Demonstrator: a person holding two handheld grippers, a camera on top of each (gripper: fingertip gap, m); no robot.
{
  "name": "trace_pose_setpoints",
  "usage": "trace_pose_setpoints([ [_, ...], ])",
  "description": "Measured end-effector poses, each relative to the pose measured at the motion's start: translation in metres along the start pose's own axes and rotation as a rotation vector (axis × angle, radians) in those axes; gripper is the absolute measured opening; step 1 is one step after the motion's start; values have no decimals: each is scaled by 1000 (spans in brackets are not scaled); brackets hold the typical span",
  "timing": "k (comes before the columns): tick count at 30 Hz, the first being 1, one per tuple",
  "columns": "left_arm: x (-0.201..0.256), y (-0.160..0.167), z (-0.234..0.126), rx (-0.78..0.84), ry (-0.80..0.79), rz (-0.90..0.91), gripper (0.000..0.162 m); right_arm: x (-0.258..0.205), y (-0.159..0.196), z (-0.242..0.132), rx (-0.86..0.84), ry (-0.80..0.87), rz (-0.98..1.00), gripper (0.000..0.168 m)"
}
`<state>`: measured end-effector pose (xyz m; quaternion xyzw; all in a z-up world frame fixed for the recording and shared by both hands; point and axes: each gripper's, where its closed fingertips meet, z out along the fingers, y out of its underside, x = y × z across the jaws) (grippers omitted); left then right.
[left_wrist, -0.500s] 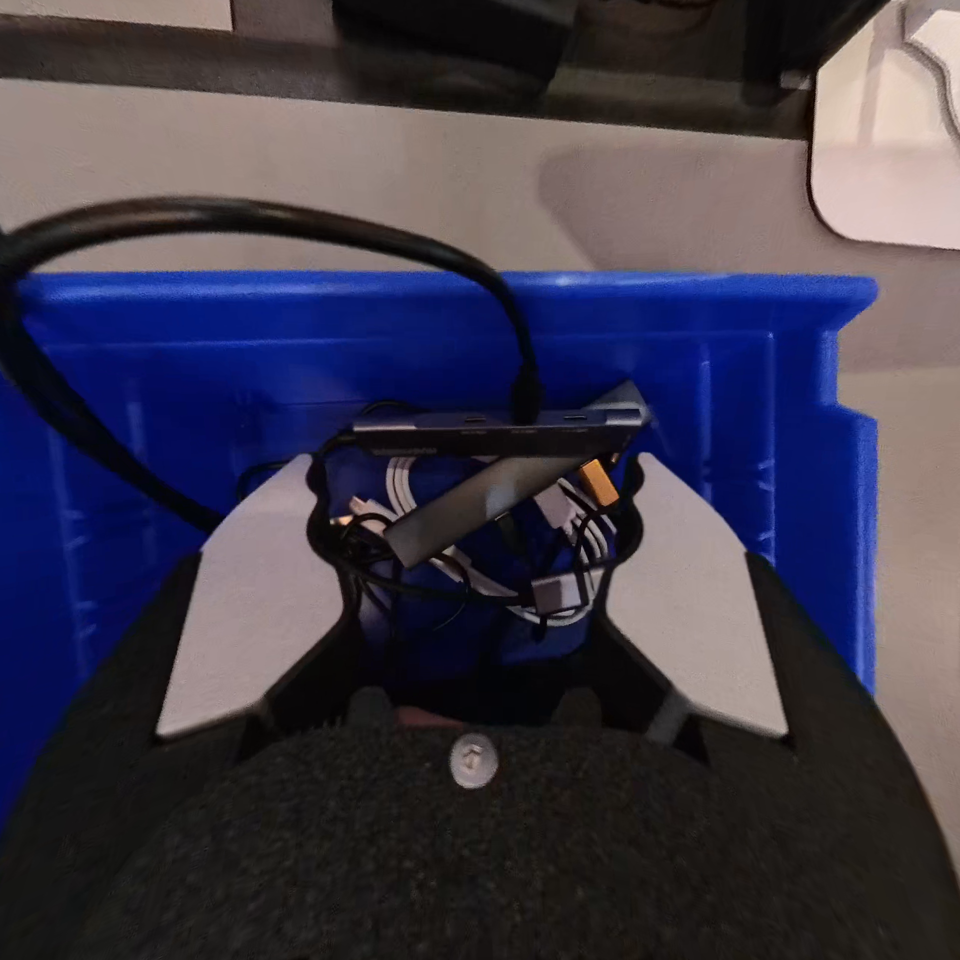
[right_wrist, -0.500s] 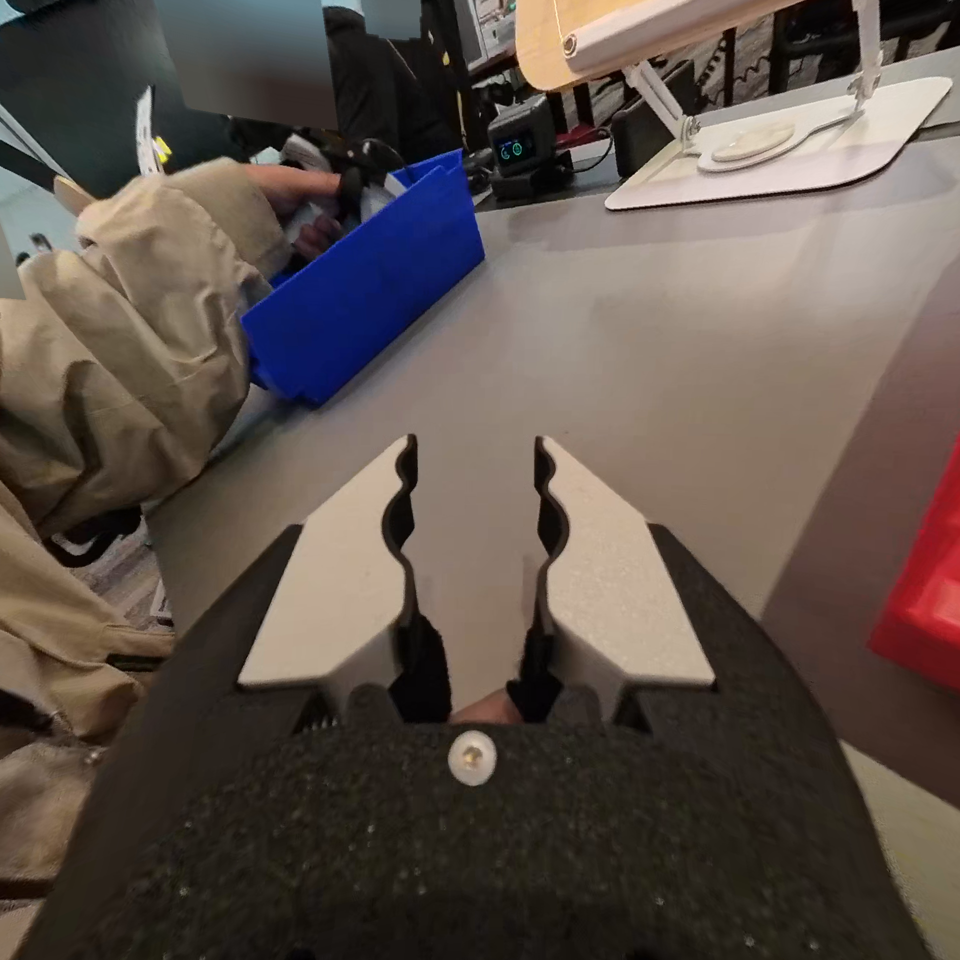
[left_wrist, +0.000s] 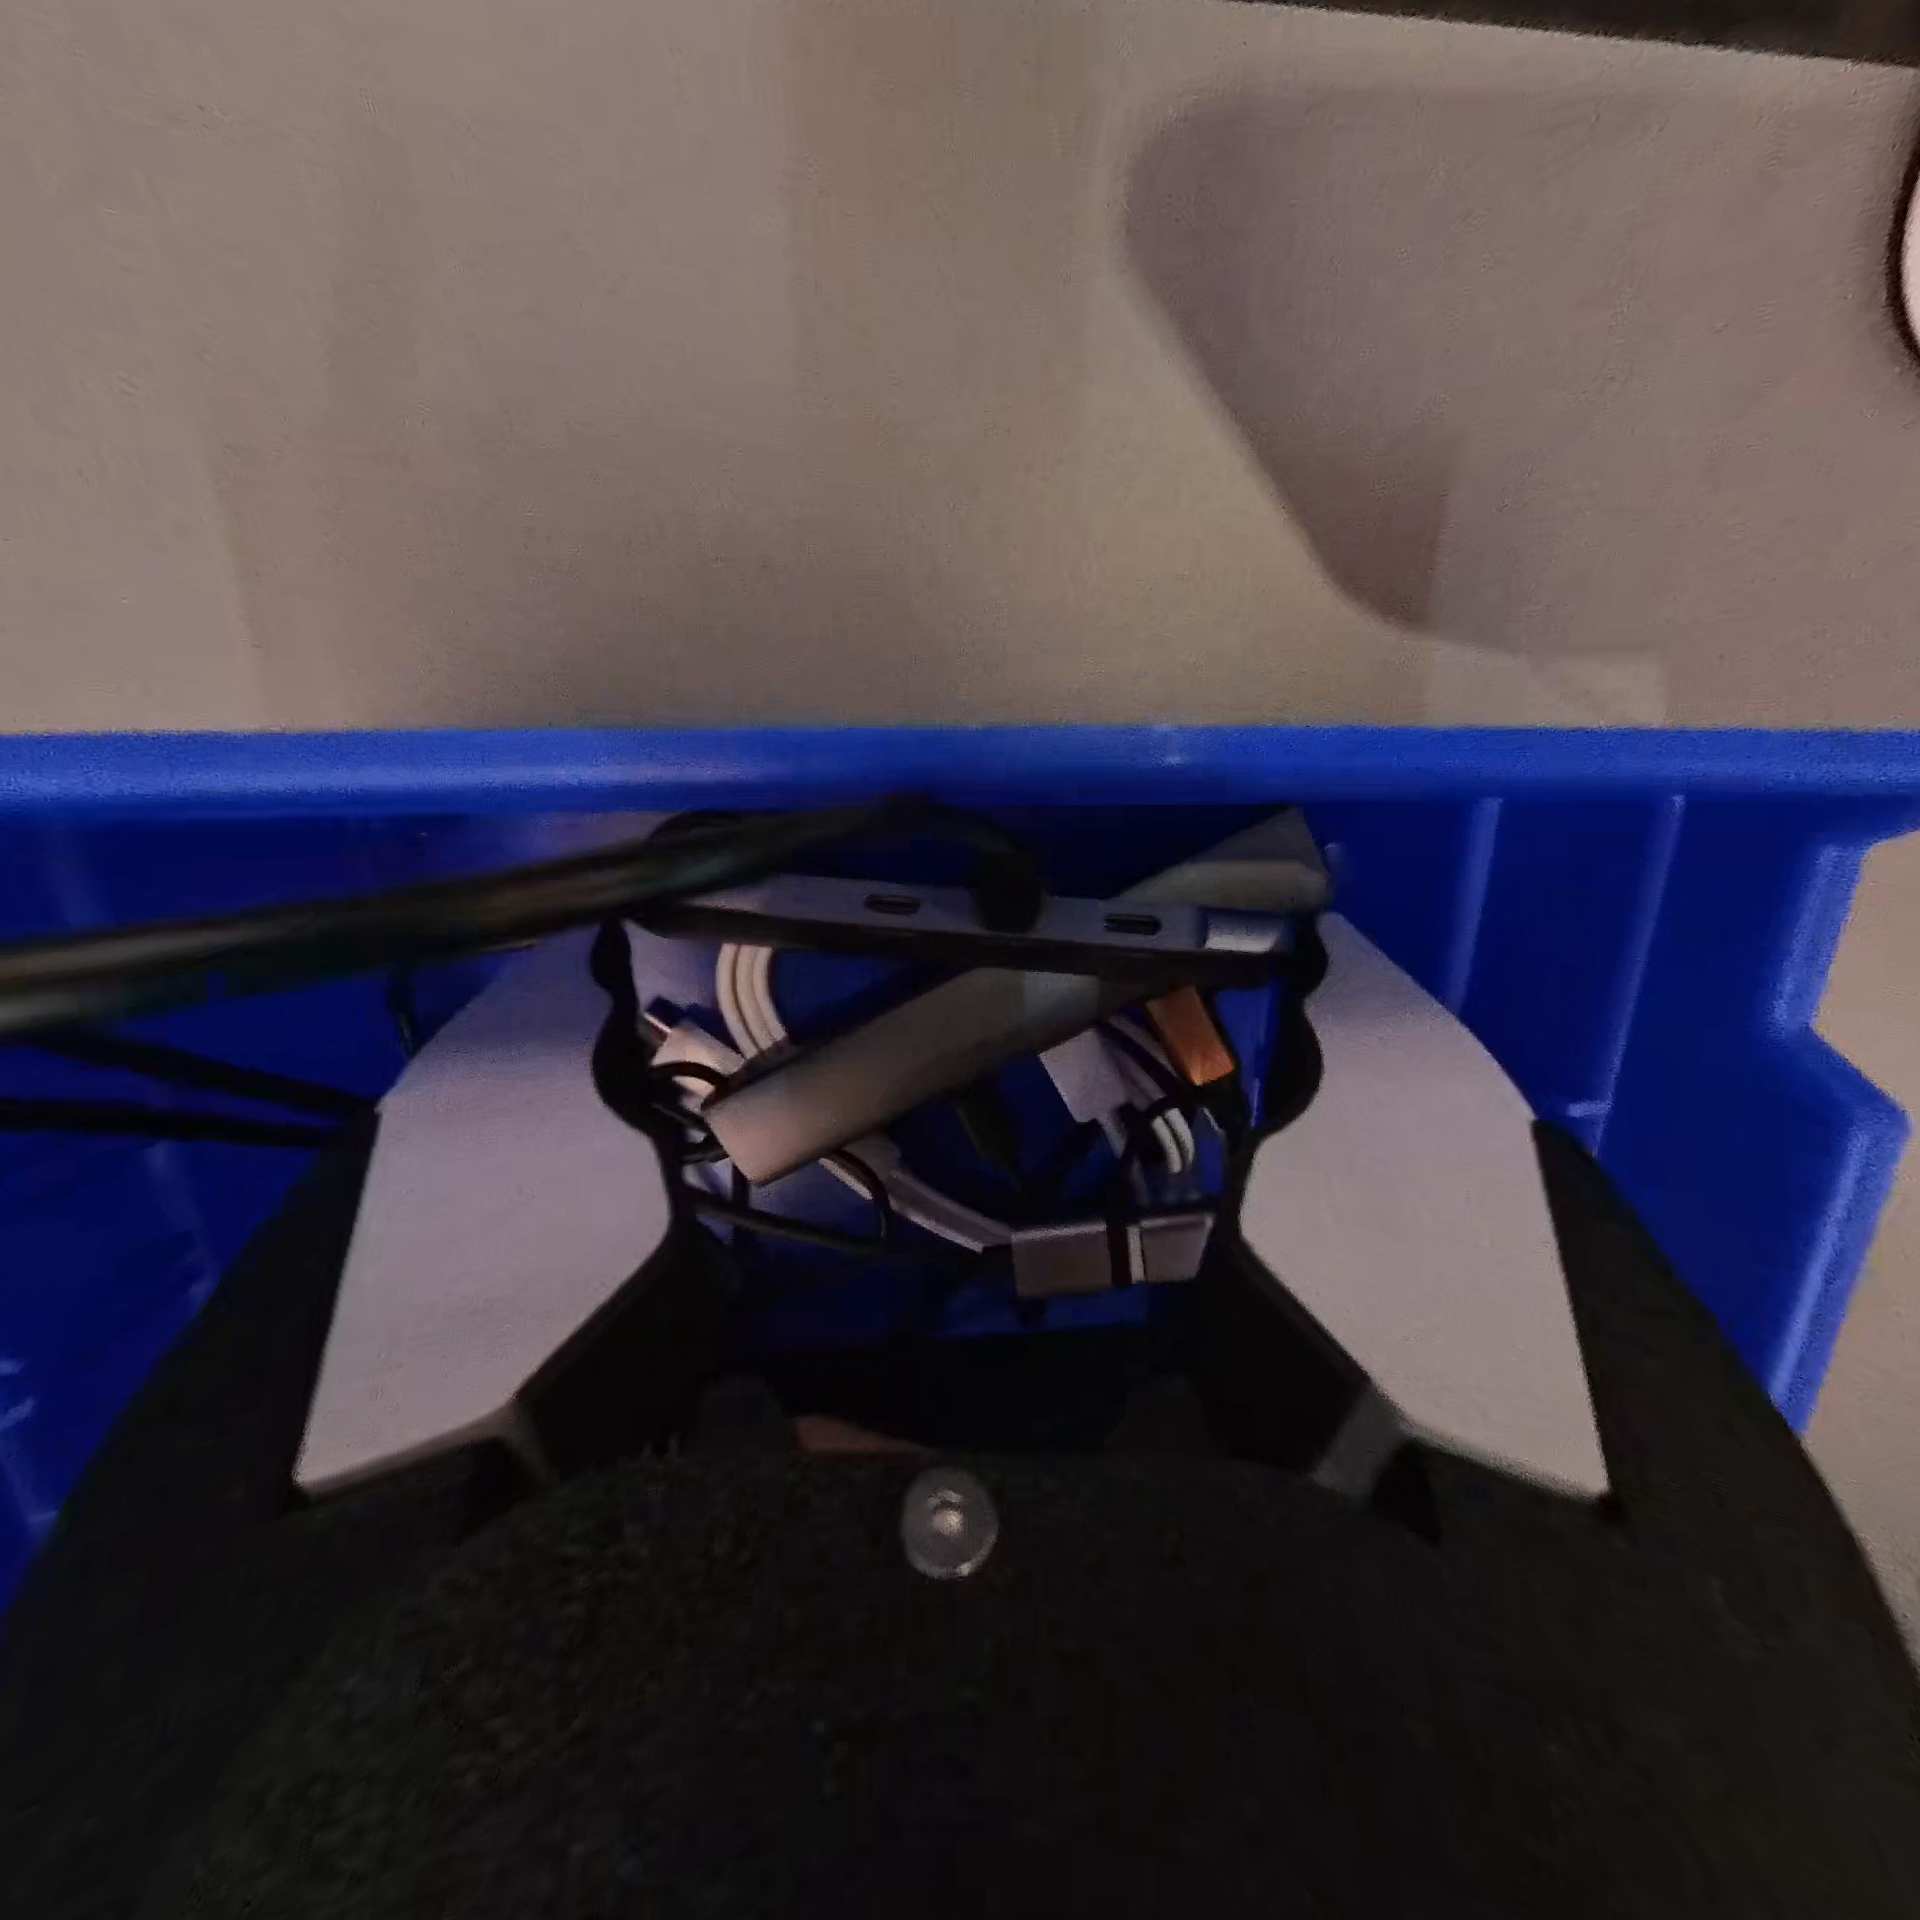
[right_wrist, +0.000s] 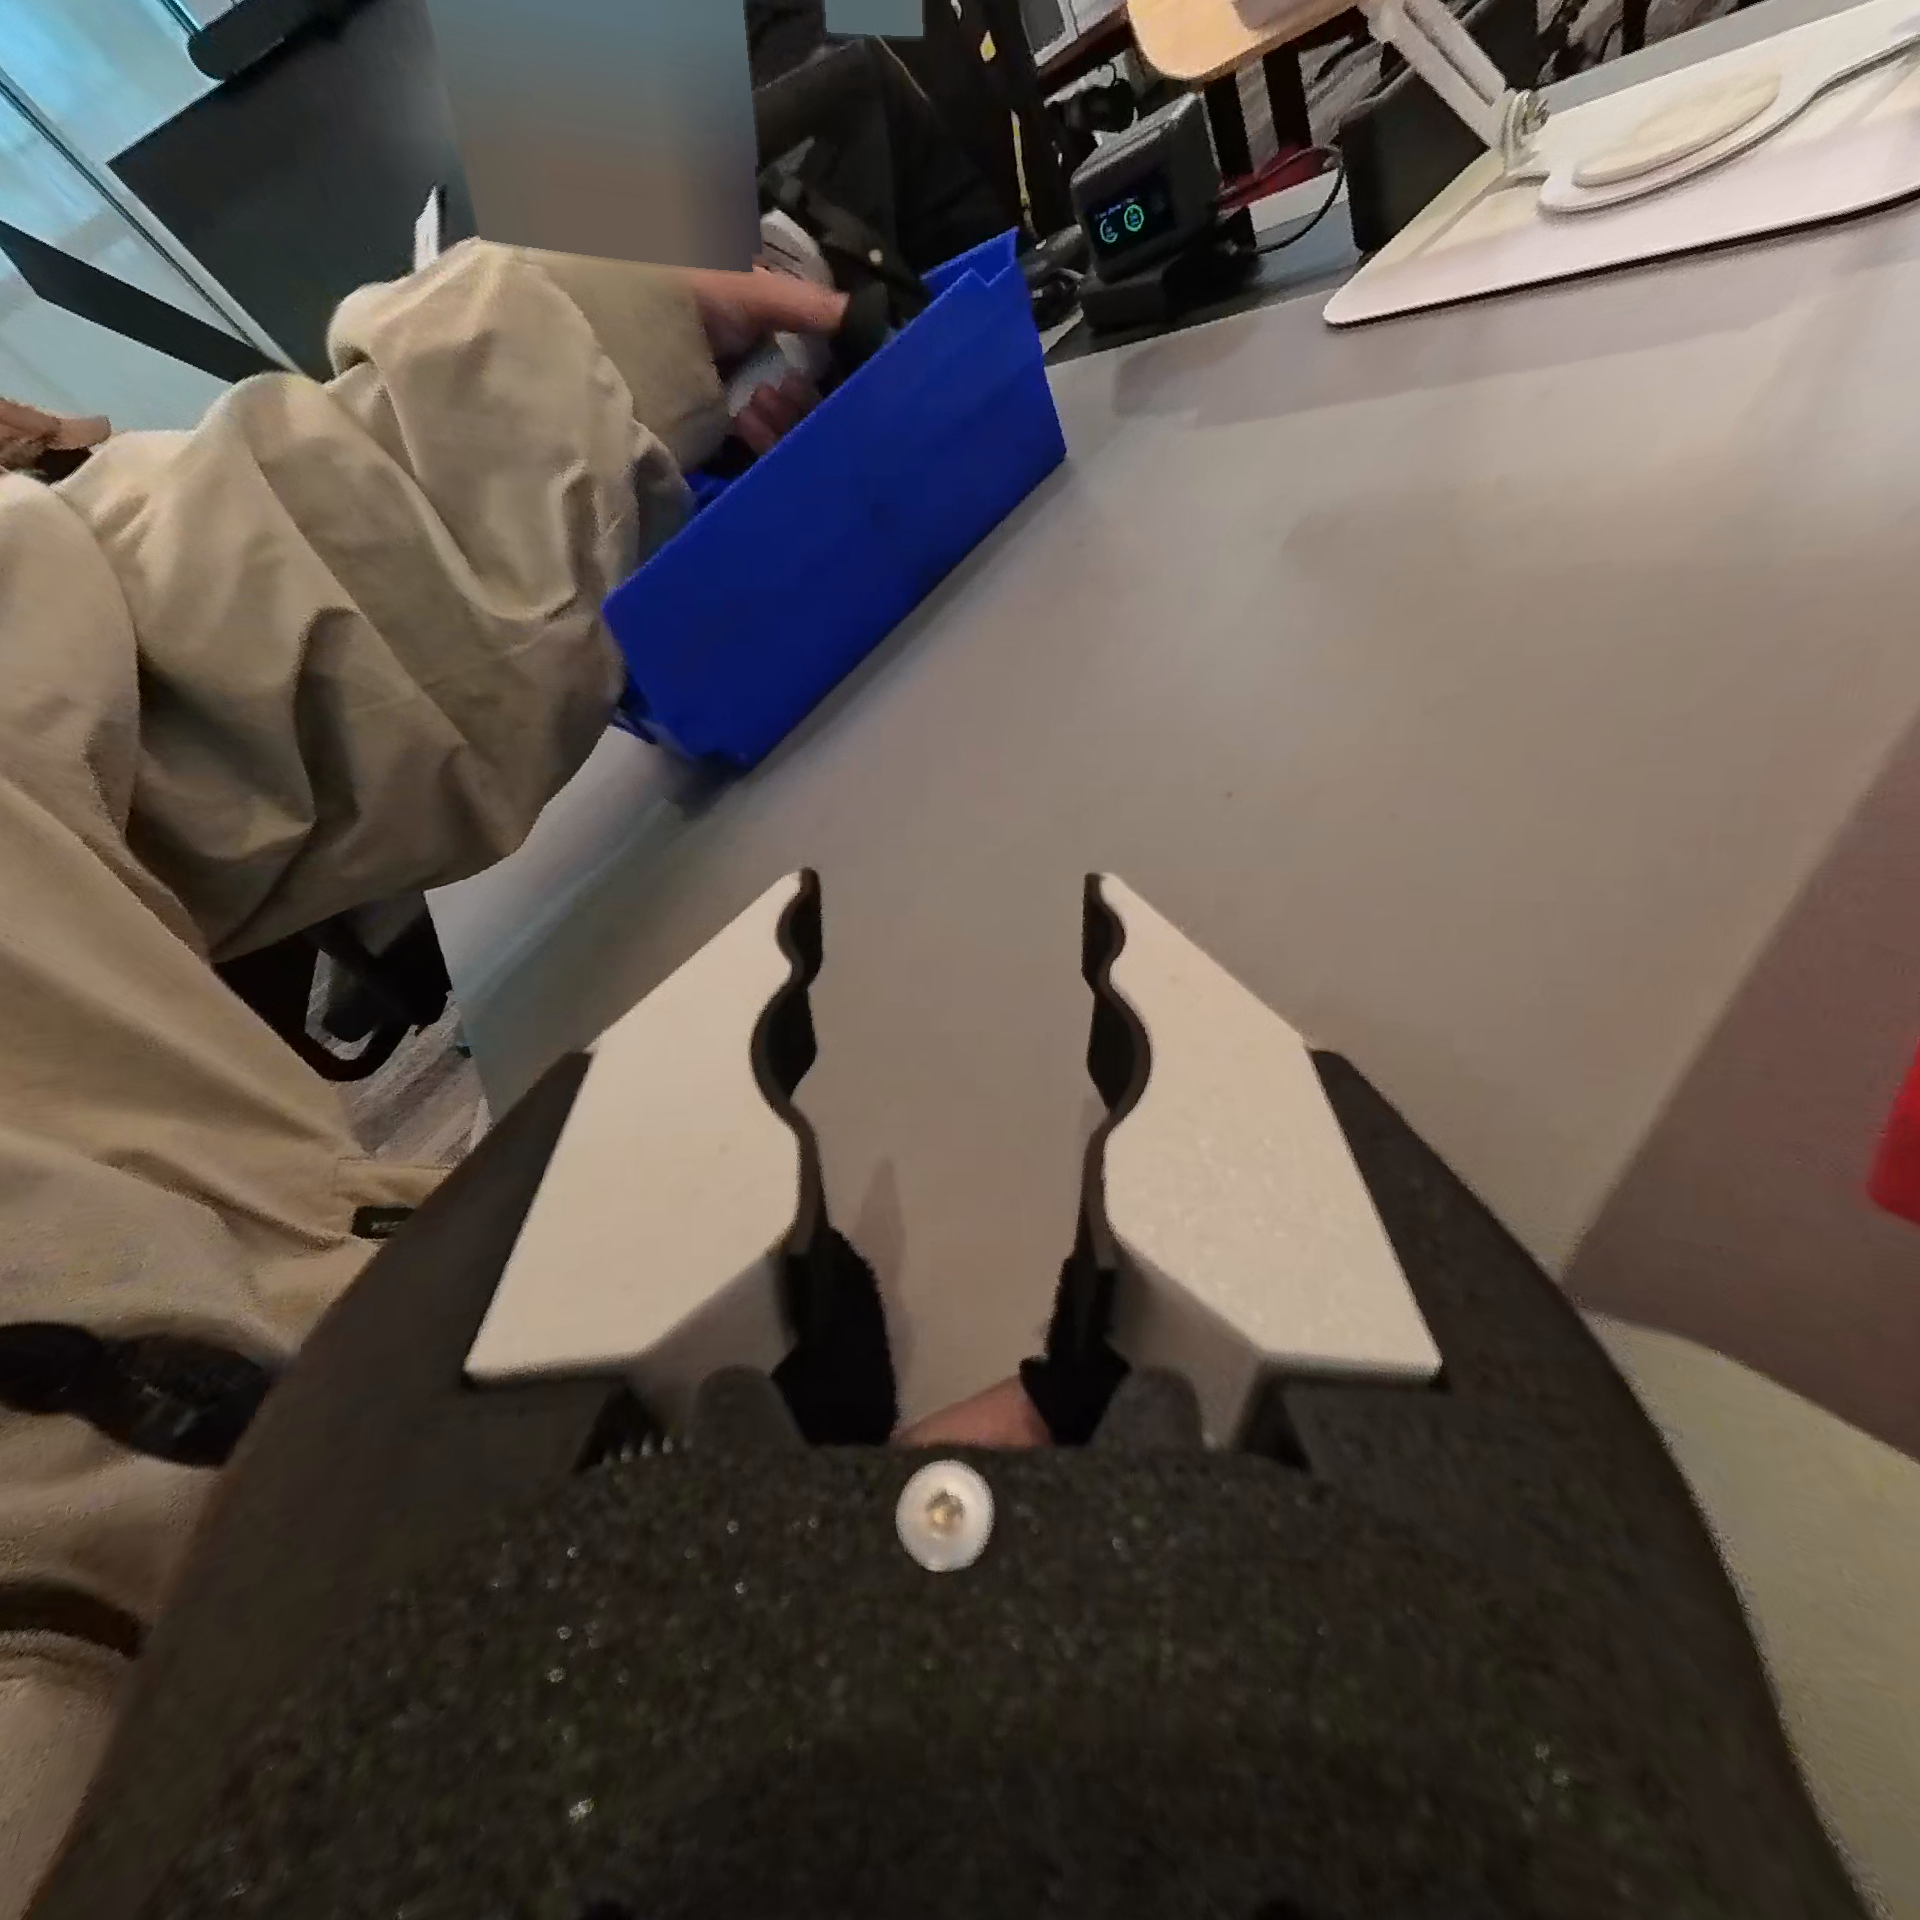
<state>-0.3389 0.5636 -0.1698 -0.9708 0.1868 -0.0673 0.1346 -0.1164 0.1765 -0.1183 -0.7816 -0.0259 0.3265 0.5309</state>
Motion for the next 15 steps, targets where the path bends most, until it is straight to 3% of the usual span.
trace_pose_setpoints([
  [5,0,3,5,-13,48,-1,114,-8,4,-1,-12,-29,6,50],
  [7,12,4,-2,21,146,-10,68,-10,5,-1,-12,-32,6,50],
  [15,13,8,-31,139,200,11,39,-9,4,-6,1,-17,10,49],
])
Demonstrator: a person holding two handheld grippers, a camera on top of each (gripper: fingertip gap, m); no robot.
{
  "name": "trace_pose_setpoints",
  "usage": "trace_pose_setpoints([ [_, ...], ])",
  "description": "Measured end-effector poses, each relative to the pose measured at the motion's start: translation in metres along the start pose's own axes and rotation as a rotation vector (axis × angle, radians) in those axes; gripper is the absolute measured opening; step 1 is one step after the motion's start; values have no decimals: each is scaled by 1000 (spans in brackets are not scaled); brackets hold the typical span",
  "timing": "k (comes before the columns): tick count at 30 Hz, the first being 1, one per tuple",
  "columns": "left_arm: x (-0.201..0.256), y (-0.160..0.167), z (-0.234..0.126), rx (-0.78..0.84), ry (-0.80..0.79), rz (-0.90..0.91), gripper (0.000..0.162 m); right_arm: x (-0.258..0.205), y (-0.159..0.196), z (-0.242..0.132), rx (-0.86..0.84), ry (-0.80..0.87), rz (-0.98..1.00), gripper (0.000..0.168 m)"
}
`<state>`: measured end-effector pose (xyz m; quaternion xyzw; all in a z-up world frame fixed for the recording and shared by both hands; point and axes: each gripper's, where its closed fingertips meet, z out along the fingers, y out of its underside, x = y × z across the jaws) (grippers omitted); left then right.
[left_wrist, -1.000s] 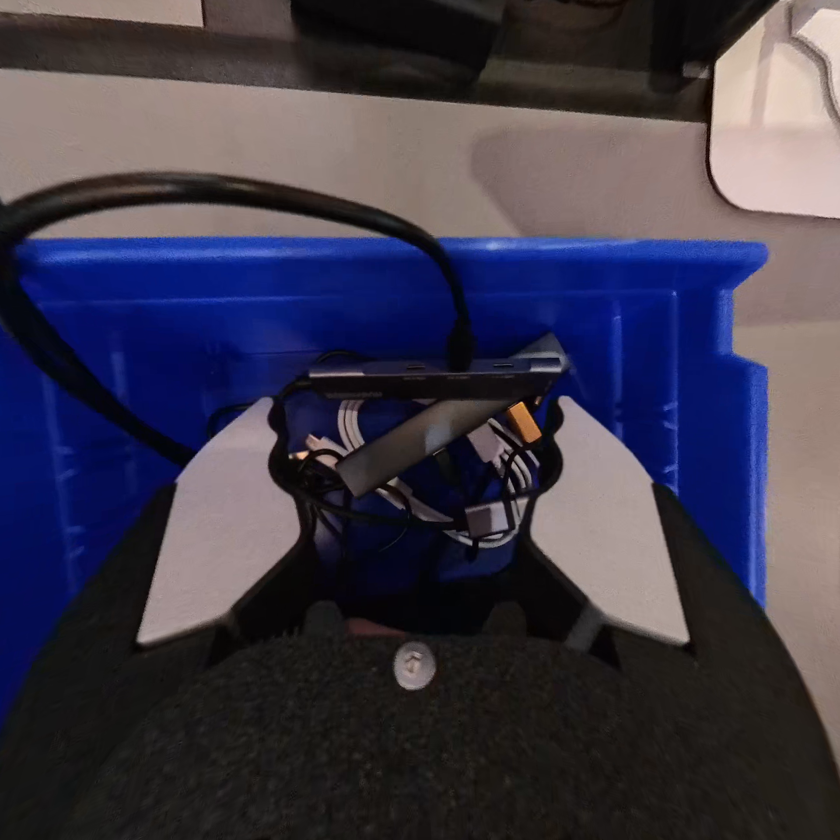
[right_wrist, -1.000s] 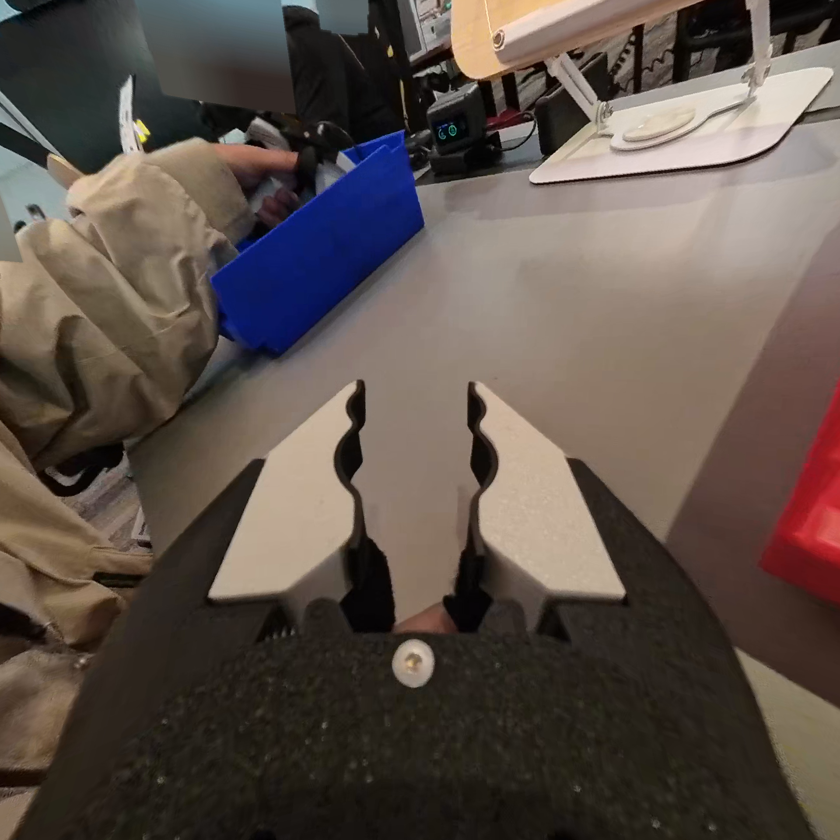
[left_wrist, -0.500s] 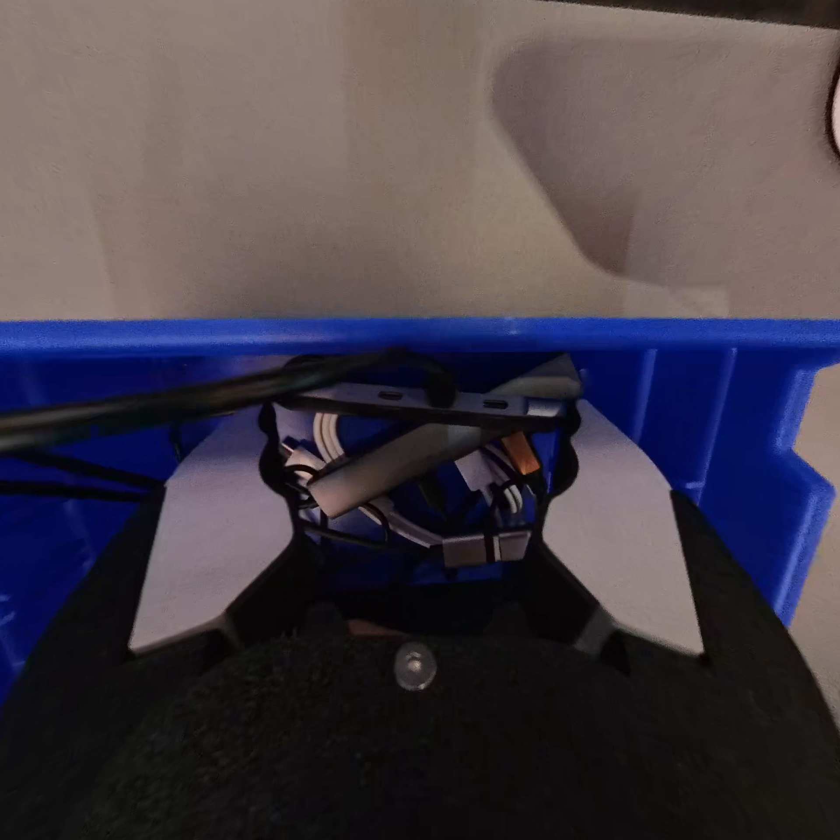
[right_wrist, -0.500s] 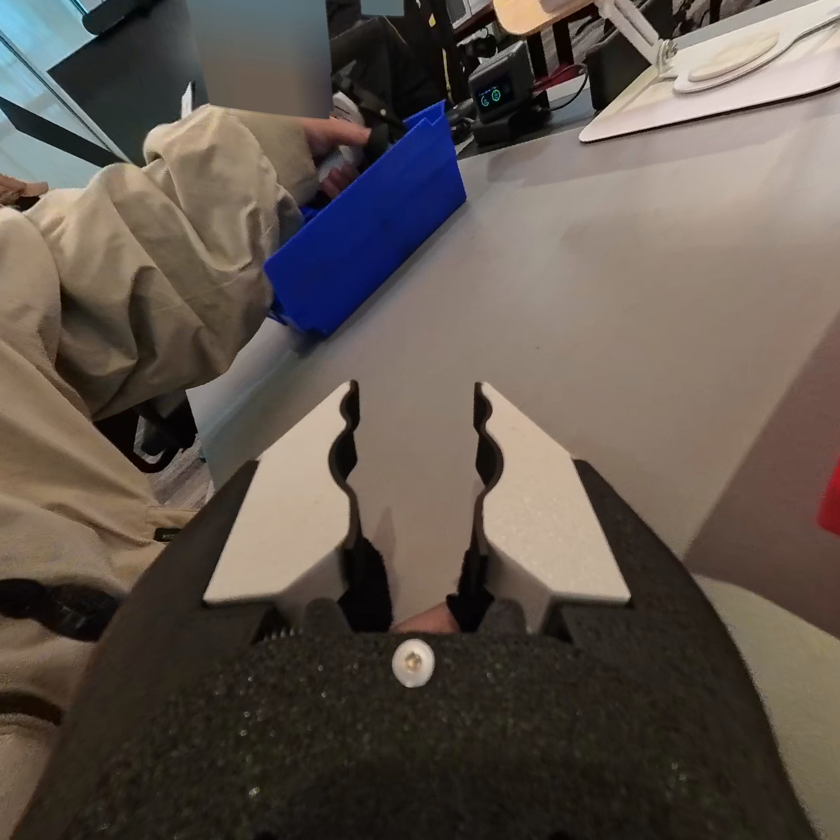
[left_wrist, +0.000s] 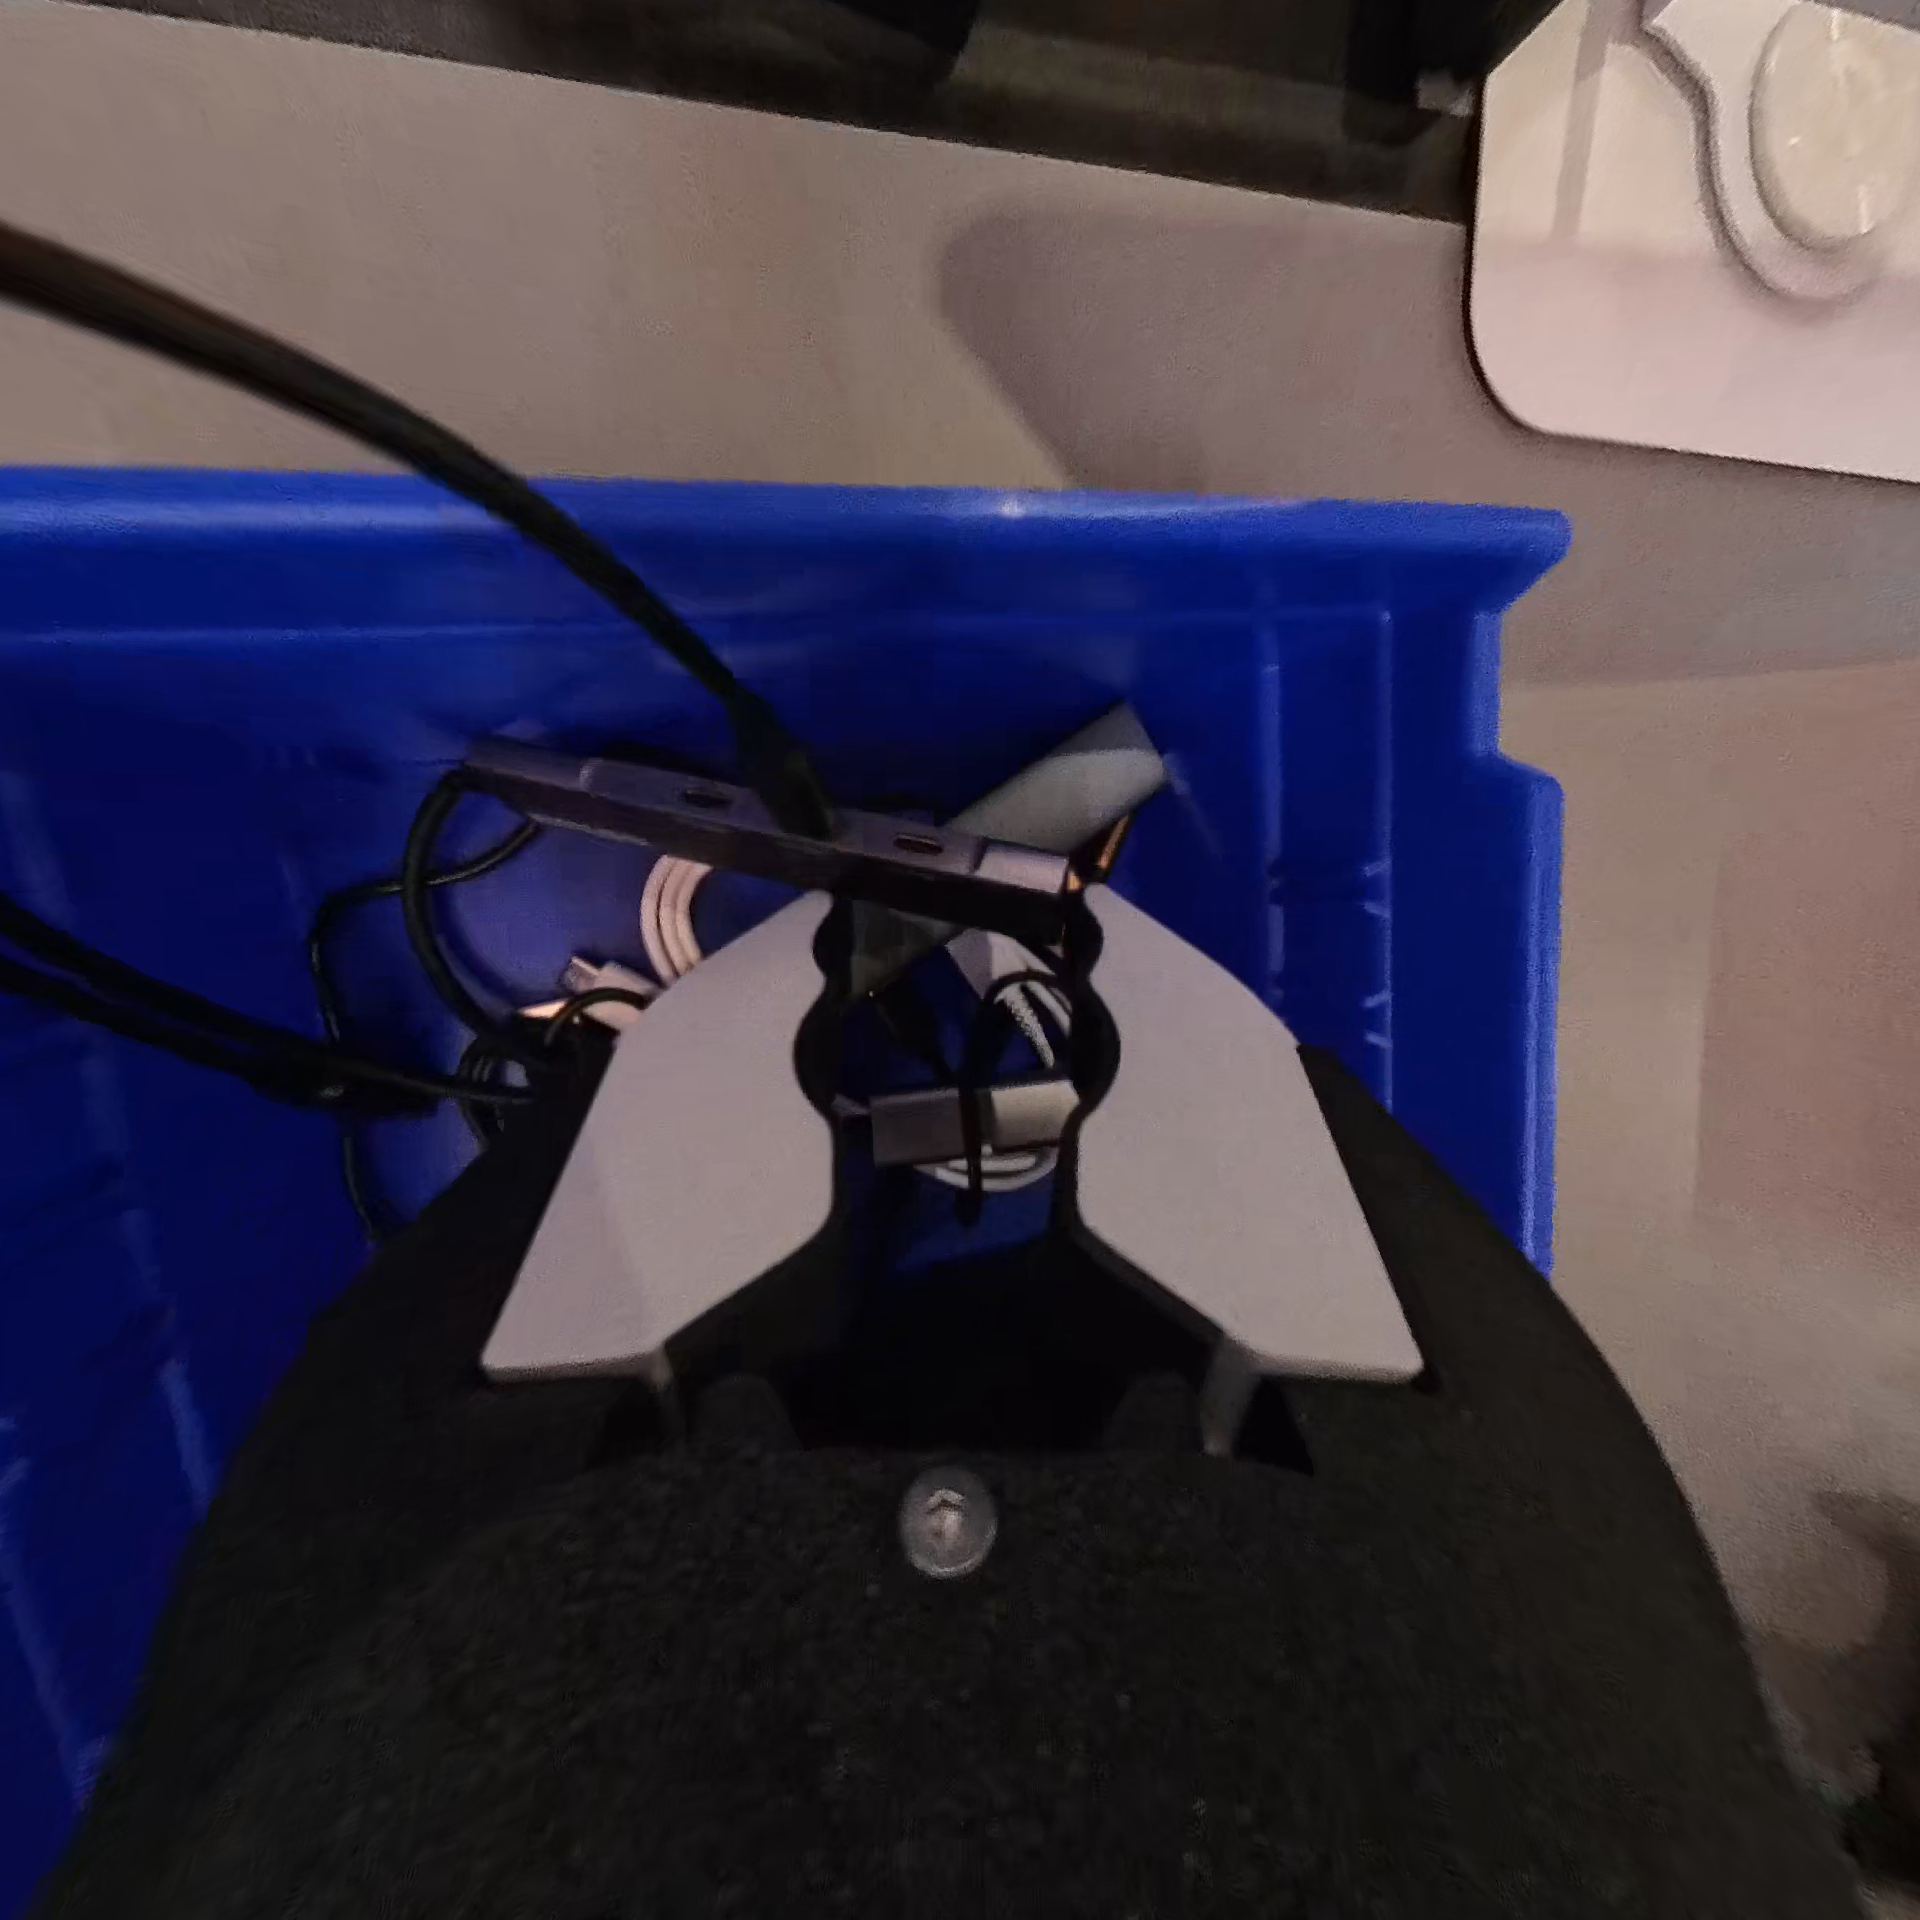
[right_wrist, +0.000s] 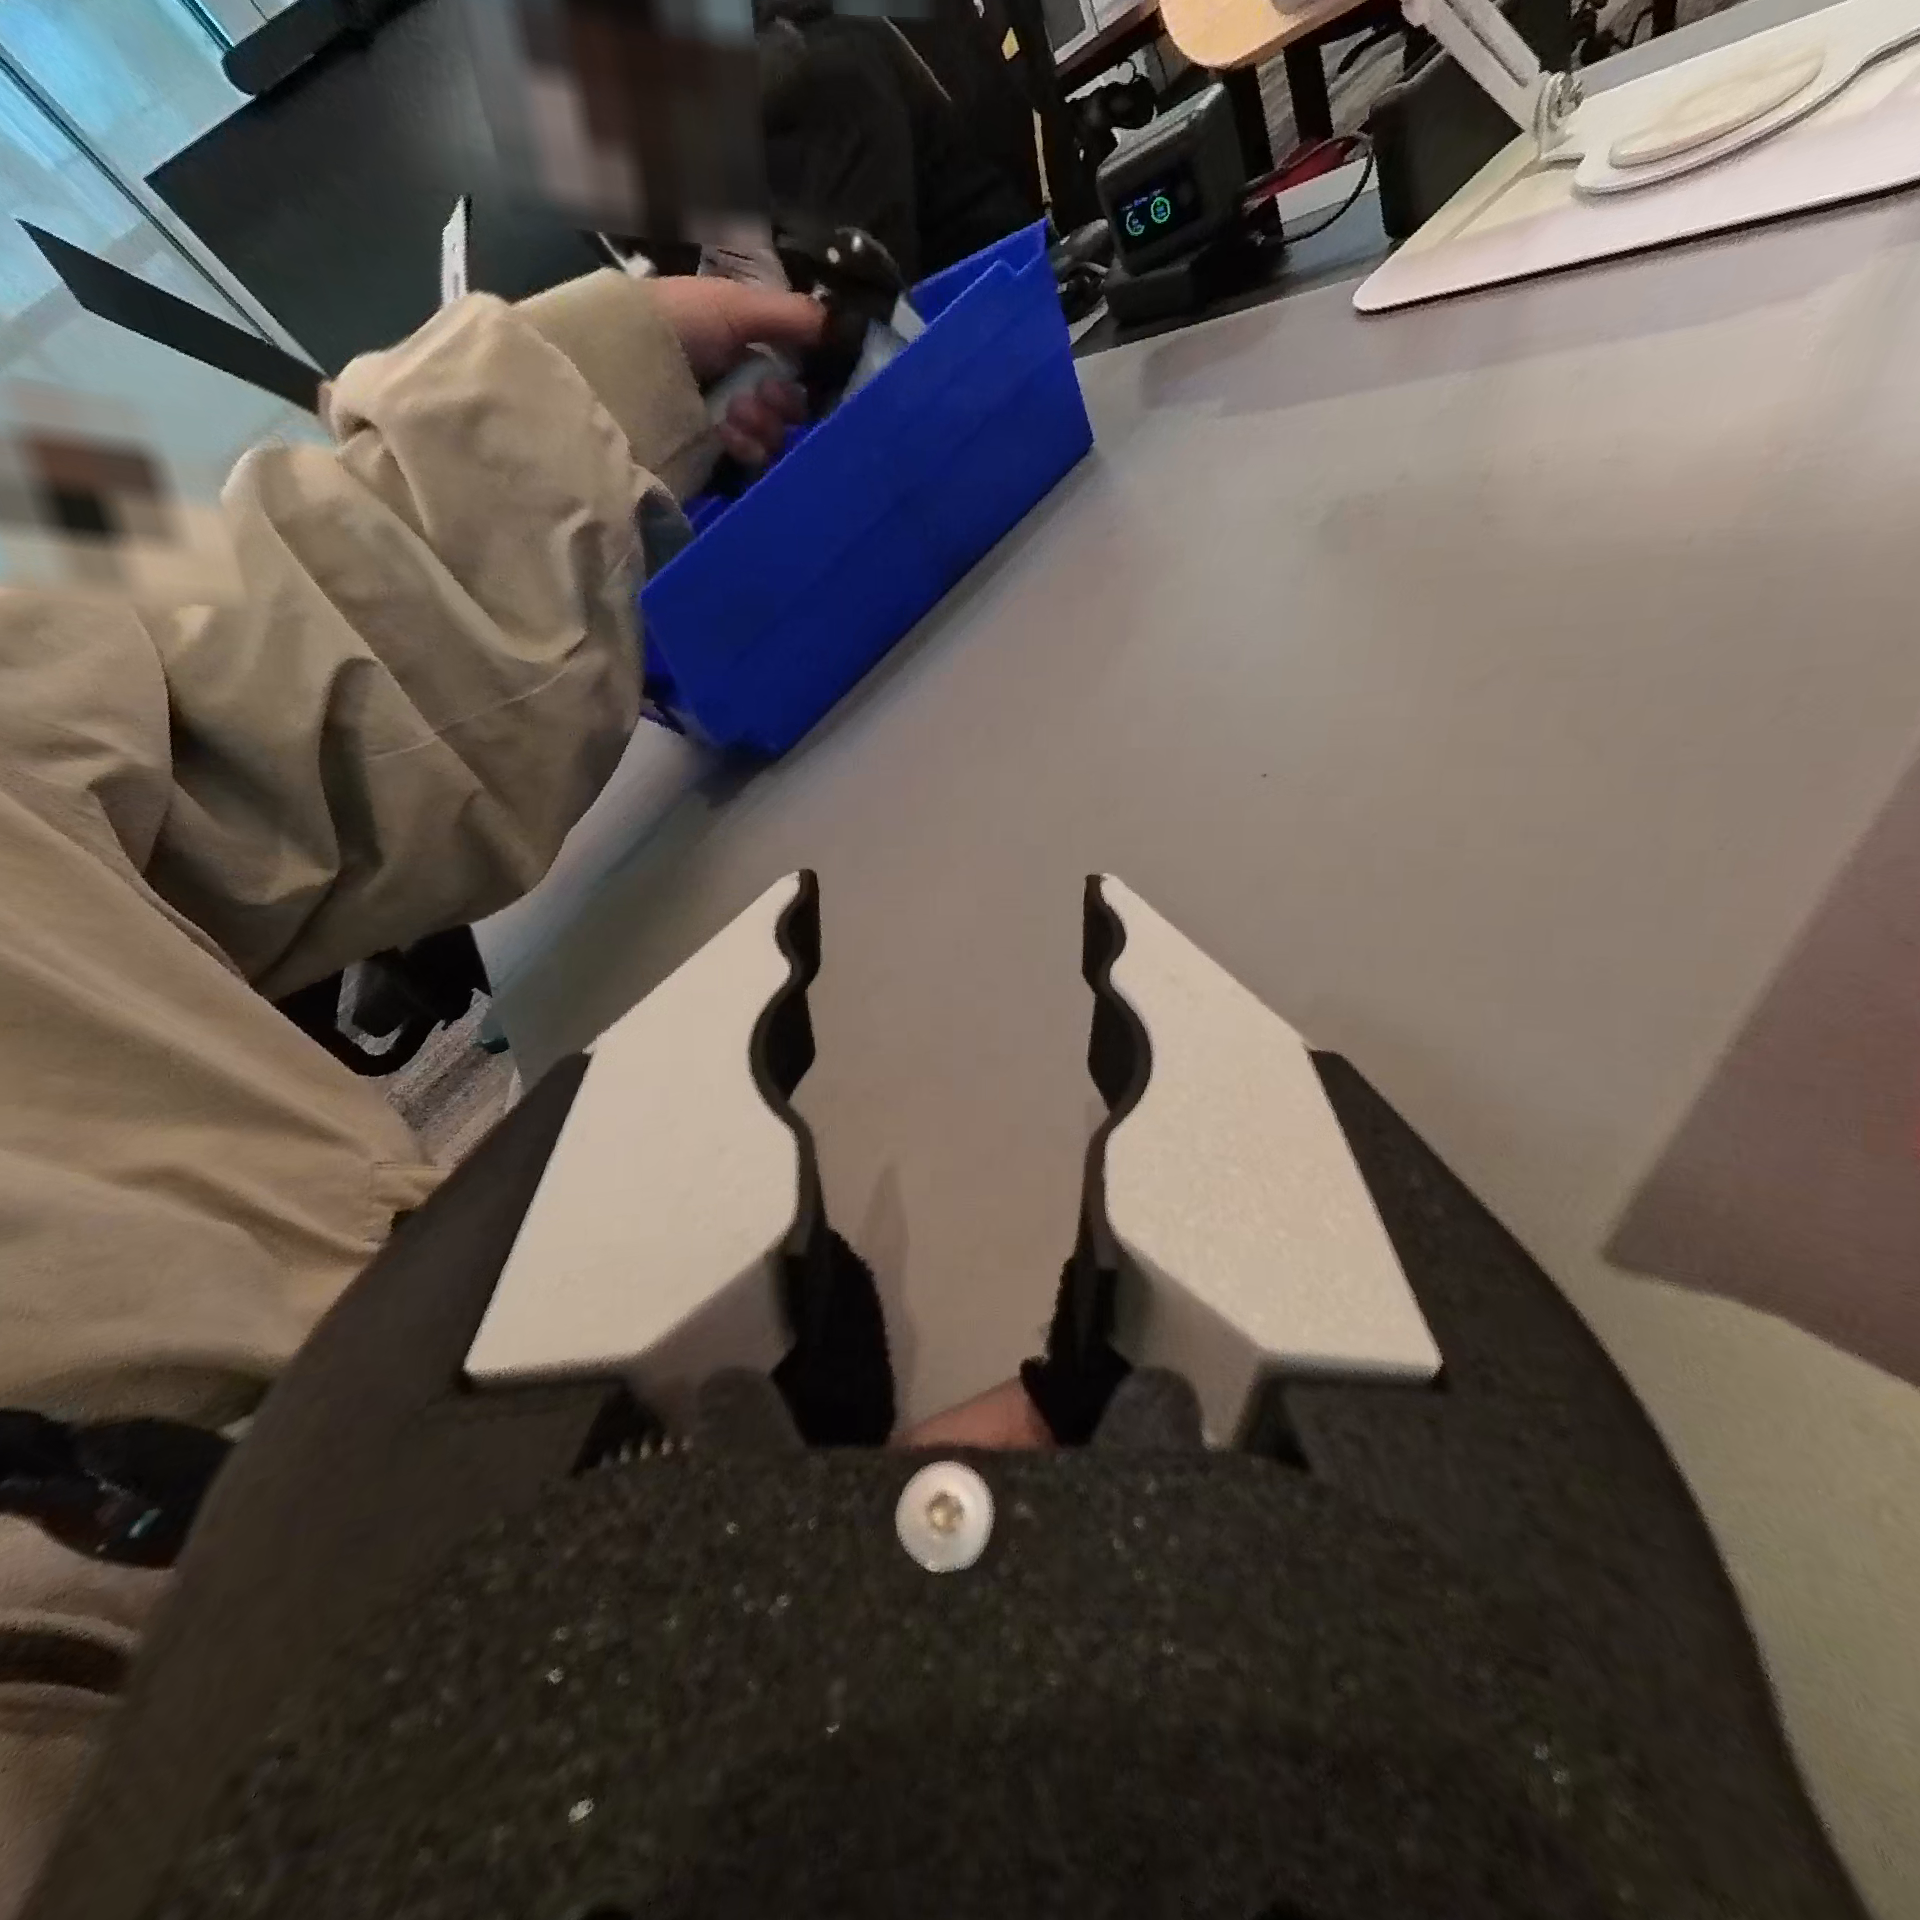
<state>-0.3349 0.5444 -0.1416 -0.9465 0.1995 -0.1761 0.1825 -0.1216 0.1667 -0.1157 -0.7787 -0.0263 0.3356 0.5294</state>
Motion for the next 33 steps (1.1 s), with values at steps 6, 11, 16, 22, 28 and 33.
trace_pose_setpoints([
  [6,-18,-3,-23,35,-63,173,77,-1,2,1,-12,13,-26,50],
  [11,-28,-4,-18,-74,-56,109,108,-4,7,6,-35,1,-34,50],
  [16,-24,-8,14,-128,-92,82,119,-8,9,11,-53,-15,-37,51],
  [22,-40,-12,32,-177,-118,42,129,-7,11,11,-64,-11,-50,51],
  [28,-42,-9,36,-180,-59,-24,130,-7,13,10,-69,-15,-46,51],
  [33,-38,-10,31,-145,-78,-16,119,-8,15,10,-77,-16,-49,51],
])
